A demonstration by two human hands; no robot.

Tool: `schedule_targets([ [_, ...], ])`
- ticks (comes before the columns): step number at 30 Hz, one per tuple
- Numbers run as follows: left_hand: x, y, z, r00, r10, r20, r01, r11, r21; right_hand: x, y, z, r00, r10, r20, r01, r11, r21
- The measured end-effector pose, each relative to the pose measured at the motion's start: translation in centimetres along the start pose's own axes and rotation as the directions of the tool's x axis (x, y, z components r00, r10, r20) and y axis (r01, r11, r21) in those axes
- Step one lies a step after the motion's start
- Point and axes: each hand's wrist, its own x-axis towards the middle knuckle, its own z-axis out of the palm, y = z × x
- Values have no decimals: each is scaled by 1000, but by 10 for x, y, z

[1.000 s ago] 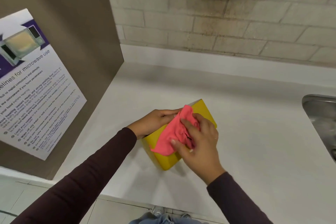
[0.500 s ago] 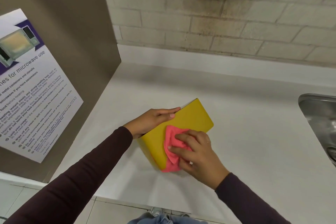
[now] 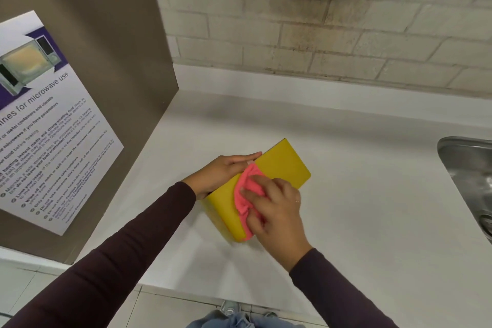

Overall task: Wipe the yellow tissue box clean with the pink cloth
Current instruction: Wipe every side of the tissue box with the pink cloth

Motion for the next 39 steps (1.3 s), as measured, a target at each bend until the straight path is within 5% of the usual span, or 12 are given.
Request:
schedule_targets([
  [6,0,-2,-2,1000,-13,23,13,999,35,-39,33,-12,959,-262,107,257,964,63],
  [8,-1,-2,-3,1000,-15,18,15,999,34,-46,51,-21,986,-145,82,142,989,37],
  [10,-1,-3,-6,1000,-17,21,17,999,28,-52,62,-25,975,215,50,-220,969,113],
  [12,-2,-3,-6,999,-21,37,21,1000,21,-54,67,-27,787,583,201,-609,683,404],
  [14,-2,-1,-4,998,-21,53,19,999,50,-52,72,-30,654,620,434,-736,389,554],
  [17,-1,4,1,998,-41,54,34,992,125,-40,66,-31,640,423,642,-736,95,671],
  [20,-4,12,-1,996,-32,79,18,984,175,-34,53,-36,677,350,648,-677,-50,734],
  [22,-8,22,-7,995,-20,93,0,978,207,-33,46,-41,718,353,601,-638,-13,770],
  [28,-22,46,-14,998,54,26,-56,996,70,-26,14,-47,796,407,449,-595,388,704],
  [33,-31,41,-6,938,180,-296,-165,984,74,-29,-12,-37,804,358,475,-594,505,626],
  [39,-37,18,-9,889,228,-398,-245,970,9,-31,-11,-44,827,267,494,-552,547,629],
])
